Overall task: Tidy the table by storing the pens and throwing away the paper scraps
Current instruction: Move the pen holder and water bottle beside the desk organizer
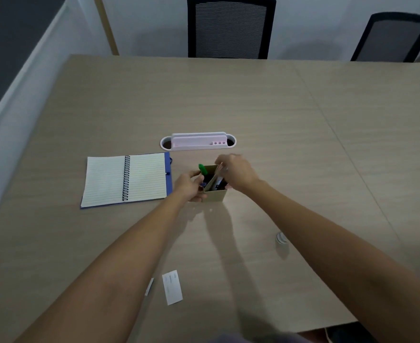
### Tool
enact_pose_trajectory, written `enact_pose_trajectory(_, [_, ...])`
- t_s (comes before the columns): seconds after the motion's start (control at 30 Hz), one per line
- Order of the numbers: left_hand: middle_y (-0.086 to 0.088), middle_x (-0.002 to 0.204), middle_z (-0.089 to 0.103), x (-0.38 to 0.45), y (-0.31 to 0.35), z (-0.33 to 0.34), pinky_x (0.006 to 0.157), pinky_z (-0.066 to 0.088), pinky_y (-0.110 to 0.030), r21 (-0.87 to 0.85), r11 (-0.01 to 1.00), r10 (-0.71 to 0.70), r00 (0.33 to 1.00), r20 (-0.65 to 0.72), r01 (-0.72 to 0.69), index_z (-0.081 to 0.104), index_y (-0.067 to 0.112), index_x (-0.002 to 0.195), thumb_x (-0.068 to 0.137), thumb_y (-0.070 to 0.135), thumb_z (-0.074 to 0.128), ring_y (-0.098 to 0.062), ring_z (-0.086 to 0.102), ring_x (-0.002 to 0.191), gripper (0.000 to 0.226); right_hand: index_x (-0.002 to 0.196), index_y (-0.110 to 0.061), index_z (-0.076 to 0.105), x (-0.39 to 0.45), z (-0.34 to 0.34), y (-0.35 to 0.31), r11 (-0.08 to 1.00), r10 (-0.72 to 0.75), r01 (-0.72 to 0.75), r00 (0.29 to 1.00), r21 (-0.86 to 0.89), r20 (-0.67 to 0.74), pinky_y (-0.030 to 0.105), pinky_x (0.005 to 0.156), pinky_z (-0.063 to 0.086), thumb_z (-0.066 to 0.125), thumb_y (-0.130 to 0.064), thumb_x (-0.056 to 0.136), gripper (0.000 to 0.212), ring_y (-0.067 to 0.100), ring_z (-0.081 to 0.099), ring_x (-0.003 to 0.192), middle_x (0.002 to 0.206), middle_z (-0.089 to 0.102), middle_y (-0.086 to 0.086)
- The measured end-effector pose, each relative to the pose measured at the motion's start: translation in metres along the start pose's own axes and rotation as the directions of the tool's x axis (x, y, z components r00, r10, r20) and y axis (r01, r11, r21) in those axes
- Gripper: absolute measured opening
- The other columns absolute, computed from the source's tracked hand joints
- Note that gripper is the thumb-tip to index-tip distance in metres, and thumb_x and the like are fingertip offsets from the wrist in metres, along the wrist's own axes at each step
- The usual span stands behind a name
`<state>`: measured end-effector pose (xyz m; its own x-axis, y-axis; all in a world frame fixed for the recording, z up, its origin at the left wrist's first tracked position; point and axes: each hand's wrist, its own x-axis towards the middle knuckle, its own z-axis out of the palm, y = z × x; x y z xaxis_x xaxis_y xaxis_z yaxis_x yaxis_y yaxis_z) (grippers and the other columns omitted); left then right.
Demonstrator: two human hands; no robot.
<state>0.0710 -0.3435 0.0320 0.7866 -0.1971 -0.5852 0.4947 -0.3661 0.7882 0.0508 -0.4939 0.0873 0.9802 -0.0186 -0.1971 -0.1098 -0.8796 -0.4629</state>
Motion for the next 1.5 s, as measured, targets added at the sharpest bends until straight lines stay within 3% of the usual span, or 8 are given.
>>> enact_pose_trajectory(0.13, [-0.008,0.107,0.064,0.054,0.024,-0.002,0.084,0.058,-0.051,-0.085,0.995,-0.052,0.996,-0.067,0.047,0.049,0.017,0.134,0.096,0.025,0.049,-0.036,0.070,0.095,0.039,0.108,-0.004,0.064,0.054,0.005,0.052,0.915,0.302,-0.203,0.917,0.348,-0.261,0.036,0.082,0.045,0.044,-0.014,0.096,0.026,0.035,0.061,0.098,0.106,0.068,0.019])
enact_pose_trajectory(0.3, [-0.012,0.122,0.063,0.052,0.015,0.005,0.077,0.060,-0.043,-0.153,0.985,-0.088,0.995,-0.045,0.080,0.045,0.019,0.137,0.096,0.027,0.049,-0.033,0.072,0.088,0.041,0.079,-0.012,0.067,0.040,0.047,0.073,0.621,0.410,-0.440,0.888,0.649,0.210,0.033,0.064,0.046,0.038,-0.002,0.094,0.034,0.024,0.056,0.068,0.094,0.064,0.019])
enact_pose_trajectory(0.47, [-0.010,0.129,0.062,0.057,0.019,0.001,0.071,0.059,-0.035,-0.234,0.970,-0.090,0.993,-0.078,0.070,0.049,0.018,0.134,0.098,0.024,0.045,-0.029,0.070,0.085,0.037,0.067,-0.015,0.059,0.048,0.058,0.059,0.493,0.385,-0.389,0.900,0.778,0.206,0.031,0.059,0.038,0.032,0.007,0.092,0.043,0.022,0.049,0.067,0.088,0.057,0.015])
enact_pose_trajectory(0.8, [-0.008,0.125,0.064,0.080,0.035,-0.022,0.083,0.056,-0.042,-0.245,0.969,-0.065,0.992,-0.108,0.037,0.055,0.023,0.126,0.096,0.013,0.042,-0.029,0.070,0.085,0.034,0.063,-0.036,0.066,0.084,0.073,0.055,0.541,0.402,-0.365,0.903,0.758,0.148,0.040,0.069,0.044,0.039,-0.012,0.070,0.037,0.029,0.056,0.084,0.107,0.067,0.020])
enact_pose_trajectory(1.03, [-0.011,0.122,0.066,0.092,0.044,-0.026,0.084,0.059,-0.042,-0.228,0.973,-0.079,0.986,-0.150,0.043,0.052,0.023,0.131,0.096,0.014,0.045,-0.027,0.071,0.082,0.038,0.070,-0.023,0.063,0.105,0.064,0.049,0.476,0.385,-0.377,0.902,0.795,0.197,0.034,0.060,0.041,0.037,0.002,0.086,0.040,0.025,0.050,0.072,0.090,0.060,0.012])
enact_pose_trajectory(1.2, [-0.008,0.091,0.060,0.060,0.039,-0.011,0.060,0.046,-0.034,-0.208,0.978,-0.059,0.974,-0.218,0.013,0.053,0.029,0.125,0.095,0.025,0.040,-0.023,0.057,0.071,0.032,0.130,-0.009,0.053,0.088,0.071,0.063,0.535,0.370,-0.403,0.902,0.742,0.223,0.036,0.072,0.044,0.039,-0.002,0.087,0.046,0.019,0.051,0.075,0.096,0.054,0.002])
enact_pose_trajectory(1.37, [-0.011,0.139,0.053,0.015,0.007,0.009,0.104,0.043,-0.041,0.080,0.995,0.074,0.974,-0.216,-0.058,0.048,0.020,0.136,0.096,0.020,0.045,-0.031,0.052,0.126,0.040,0.125,-0.005,0.056,0.033,0.074,0.072,0.462,0.469,-0.445,0.857,0.767,0.215,0.033,0.075,0.049,0.044,0.000,0.083,0.043,0.024,0.057,0.085,0.102,0.060,0.008])
enact_pose_trajectory(1.5, [-0.012,0.145,0.047,-0.013,-0.041,0.031,0.109,0.037,-0.036,0.338,0.937,0.138,0.982,-0.130,-0.087,0.044,0.012,0.139,0.094,0.016,0.051,-0.029,0.049,0.129,0.046,0.115,-0.006,0.064,-0.033,0.089,0.082,0.425,0.529,-0.468,0.823,0.775,0.207,0.037,0.087,0.055,0.048,0.002,0.084,0.036,0.021,0.063,0.083,0.098,0.066,0.007])
